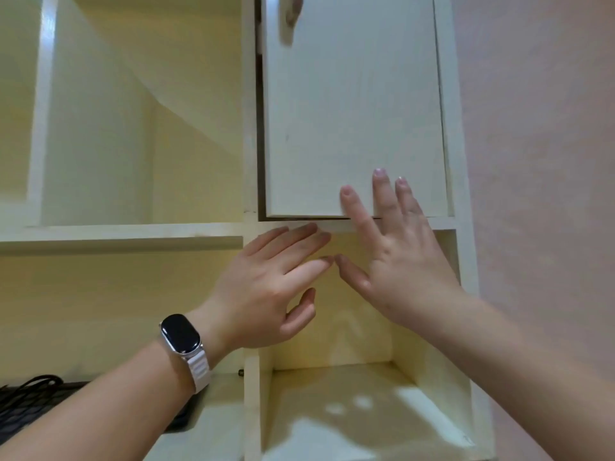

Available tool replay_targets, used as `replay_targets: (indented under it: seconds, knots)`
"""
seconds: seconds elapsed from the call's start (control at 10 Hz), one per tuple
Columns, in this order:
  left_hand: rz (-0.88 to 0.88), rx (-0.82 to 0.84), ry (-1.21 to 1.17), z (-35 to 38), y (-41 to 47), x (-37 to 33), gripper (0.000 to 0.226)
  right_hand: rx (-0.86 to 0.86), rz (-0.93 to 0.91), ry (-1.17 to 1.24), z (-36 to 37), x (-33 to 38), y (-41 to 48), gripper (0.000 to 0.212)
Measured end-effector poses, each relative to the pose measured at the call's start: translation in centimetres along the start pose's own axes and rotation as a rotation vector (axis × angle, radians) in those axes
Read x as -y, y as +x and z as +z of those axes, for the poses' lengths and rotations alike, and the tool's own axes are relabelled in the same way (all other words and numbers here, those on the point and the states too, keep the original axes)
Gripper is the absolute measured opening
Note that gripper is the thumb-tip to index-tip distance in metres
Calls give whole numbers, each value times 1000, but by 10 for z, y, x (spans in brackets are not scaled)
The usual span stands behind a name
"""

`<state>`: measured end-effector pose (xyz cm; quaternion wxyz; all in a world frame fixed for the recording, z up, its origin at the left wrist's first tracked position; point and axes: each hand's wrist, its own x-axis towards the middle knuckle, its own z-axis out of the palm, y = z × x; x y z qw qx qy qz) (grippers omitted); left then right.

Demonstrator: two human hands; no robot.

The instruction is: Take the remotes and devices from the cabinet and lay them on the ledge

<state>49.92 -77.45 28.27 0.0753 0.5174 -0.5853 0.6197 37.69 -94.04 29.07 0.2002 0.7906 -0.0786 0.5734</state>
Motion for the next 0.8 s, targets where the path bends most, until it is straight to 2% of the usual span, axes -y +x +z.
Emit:
replay_targets:
  seconds: [0.1,0.2,0.4,0.6,0.8]
  knots:
    - [-21,-35,-34,2,-2,0,37,84,27,-89,13,9,8,88]
    - [-37,-47,-56,3,-5,1,38,100,40,-153,20,13,11,87]
    - [-41,-24,-49,2,-5,3,39,184,76,-129,10,15,13,83]
    - [-9,123,-25,-10,-12,-3,49,248,77,-98,-17,15,7,73]
    - [-59,98,-85,-24,-42,-15,43,199,89,-91,-32,29,-36,62]
